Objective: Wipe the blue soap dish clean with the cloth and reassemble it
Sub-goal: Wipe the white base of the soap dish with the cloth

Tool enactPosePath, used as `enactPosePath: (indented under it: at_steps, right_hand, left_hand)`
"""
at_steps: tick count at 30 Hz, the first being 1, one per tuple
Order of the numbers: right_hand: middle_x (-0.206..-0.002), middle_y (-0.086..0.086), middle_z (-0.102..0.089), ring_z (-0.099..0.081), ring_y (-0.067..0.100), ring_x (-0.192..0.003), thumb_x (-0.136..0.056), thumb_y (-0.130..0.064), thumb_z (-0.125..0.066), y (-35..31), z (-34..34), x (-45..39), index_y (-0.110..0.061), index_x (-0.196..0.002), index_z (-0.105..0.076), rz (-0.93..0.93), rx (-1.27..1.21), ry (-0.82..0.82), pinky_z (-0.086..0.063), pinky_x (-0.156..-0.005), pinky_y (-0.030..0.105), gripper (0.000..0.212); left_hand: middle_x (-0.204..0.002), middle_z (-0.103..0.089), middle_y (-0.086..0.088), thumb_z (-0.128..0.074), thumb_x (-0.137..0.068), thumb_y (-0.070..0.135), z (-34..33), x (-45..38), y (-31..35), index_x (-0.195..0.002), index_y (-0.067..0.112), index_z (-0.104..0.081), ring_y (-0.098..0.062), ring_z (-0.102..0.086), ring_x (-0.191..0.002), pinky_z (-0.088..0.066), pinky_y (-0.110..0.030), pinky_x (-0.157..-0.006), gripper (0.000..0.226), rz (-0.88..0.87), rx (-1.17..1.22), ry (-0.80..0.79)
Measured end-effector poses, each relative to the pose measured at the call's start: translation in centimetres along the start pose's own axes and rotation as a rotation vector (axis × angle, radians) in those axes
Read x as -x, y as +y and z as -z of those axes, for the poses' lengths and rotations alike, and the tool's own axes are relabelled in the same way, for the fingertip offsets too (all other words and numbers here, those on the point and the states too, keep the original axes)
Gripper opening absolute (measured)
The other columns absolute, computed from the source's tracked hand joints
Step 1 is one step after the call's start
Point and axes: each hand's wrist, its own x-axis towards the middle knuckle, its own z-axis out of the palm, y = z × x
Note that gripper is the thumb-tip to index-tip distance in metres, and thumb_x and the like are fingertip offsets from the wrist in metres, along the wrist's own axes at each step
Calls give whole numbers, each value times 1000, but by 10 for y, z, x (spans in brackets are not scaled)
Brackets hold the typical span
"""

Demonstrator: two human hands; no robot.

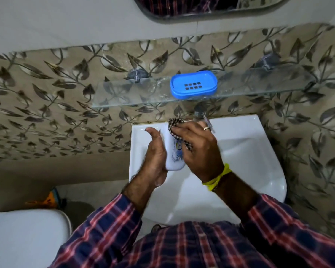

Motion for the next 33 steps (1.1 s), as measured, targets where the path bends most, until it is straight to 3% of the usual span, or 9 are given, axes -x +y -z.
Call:
enactPosePath:
  at_steps: [3,5,8,13,17,22,26,30,33]
  right_hand:
    - [-106,16,-73,-68,32,-99,-67,15,-59,1,-1,-19,1,-103,-74,-141,-19,45,-44,-96,35,42]
    - [-112,16,-71,-66,30,-105,-75,10,-55,-7,-6,-15,1,-106,-73,-52,-50,35,-46,-98,42,37]
    - [-117,13,-69,-62,28,-105,-83,9,-55,-16,-12,31,-2,-111,-72,102,-52,-21,-48,-93,43,34]
    - [-116,13,-70,-66,31,-102,-75,19,-59,-7,-17,32,-1,-106,-74,-58,-99,26,-49,-93,42,40]
    - [-120,10,-68,-58,32,-91,-82,10,-59,-4,-11,60,-7,-107,-74,139,-40,-109,-48,-86,37,34]
    - [-116,11,-70,-62,34,-94,-81,12,-56,-5,-14,41,-6,-103,-75,24,-51,25,-49,-88,39,34]
    - [-118,8,-69,-62,30,-98,-79,12,-55,-6,-14,52,-8,-105,-75,82,-113,-11,-49,-88,37,38]
    - [-108,7,-70,-65,22,-103,-66,16,-55,-5,-14,33,-7,-101,-76,-193,-170,139,-53,-91,40,47]
    - [-110,8,-69,-63,17,-106,-68,14,-56,-5,-12,35,-7,-104,-74,-99,-145,88,-51,-95,35,45]
  left_hand:
    - [-144,-57,-9,-9,-90,75,1,3,-5,-147,18,-46,-23,-62,-120,-50,-35,-100,89,-21,-92,55]
    - [-148,-51,-15,-9,-90,76,3,3,2,-149,14,-41,-31,-53,-132,-42,-41,-111,92,-39,-65,81]
    - [-126,-61,-23,-9,-83,85,8,-1,12,-135,9,-53,-34,-59,-118,-53,-42,-96,103,-17,183,37]
    - [-101,-71,-15,-24,-68,94,7,4,6,-147,6,-42,-26,-69,-100,-60,-34,-84,119,51,314,-29]
    - [-116,-67,-20,-11,-77,92,11,-9,19,-144,9,-49,-33,-64,-107,-50,-46,-96,113,17,245,43]
    - [-93,-67,-14,-17,-68,98,2,-5,11,-131,4,-53,-25,-68,-82,-60,-30,-69,119,108,316,-13]
    - [-97,-68,-14,-26,-71,93,4,-5,16,-110,7,-70,-26,-63,-92,-51,-36,-86,104,86,255,-14]
    - [-114,-47,-16,-61,-87,44,0,7,6,-128,8,-45,-25,-49,-109,-38,-31,-101,57,93,364,-124]
    - [-112,-55,-20,-64,-90,30,7,9,8,-128,10,-52,-31,-57,-104,-50,-40,-86,45,-65,189,-97]
